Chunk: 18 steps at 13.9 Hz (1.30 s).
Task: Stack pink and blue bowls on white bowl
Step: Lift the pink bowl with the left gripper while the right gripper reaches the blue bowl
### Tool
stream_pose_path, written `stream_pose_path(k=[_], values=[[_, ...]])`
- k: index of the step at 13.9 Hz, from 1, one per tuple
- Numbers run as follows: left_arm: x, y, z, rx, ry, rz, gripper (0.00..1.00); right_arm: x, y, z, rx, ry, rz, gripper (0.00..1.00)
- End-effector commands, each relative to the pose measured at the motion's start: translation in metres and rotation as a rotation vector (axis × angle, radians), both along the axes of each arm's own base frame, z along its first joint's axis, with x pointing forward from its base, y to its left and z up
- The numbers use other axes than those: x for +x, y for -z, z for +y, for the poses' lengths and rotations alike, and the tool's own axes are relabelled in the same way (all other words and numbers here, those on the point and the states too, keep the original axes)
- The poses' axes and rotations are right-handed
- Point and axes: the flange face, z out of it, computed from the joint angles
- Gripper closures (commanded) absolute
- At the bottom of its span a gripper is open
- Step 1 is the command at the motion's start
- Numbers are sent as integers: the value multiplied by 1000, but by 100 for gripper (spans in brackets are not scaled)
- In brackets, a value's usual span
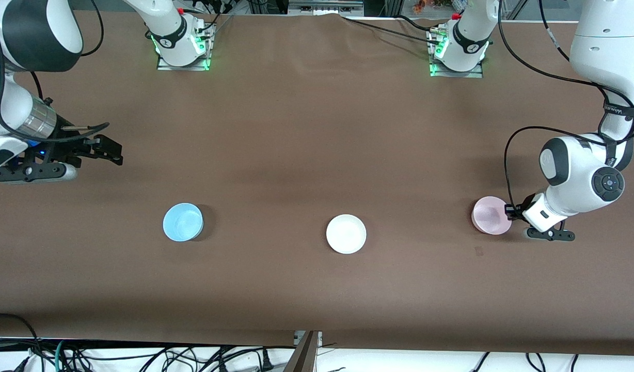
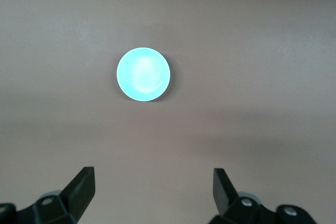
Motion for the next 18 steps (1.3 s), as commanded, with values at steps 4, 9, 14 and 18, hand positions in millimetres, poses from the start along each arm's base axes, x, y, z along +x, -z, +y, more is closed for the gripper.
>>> stream_pose_path(k=[4, 9, 14, 18], values=[[3, -16, -4, -6, -24, -32, 100, 16, 35, 8, 3, -25, 18, 1], [13, -35, -21, -19, -96, -61, 100, 37, 80, 10, 7, -25, 14, 1], [19, -68, -62, -52, -196, -83, 100, 63, 162, 17, 10, -24, 11, 1], [22, -81, -117, -101, -303, -80, 100, 73, 208, 16, 9, -17, 12, 1]])
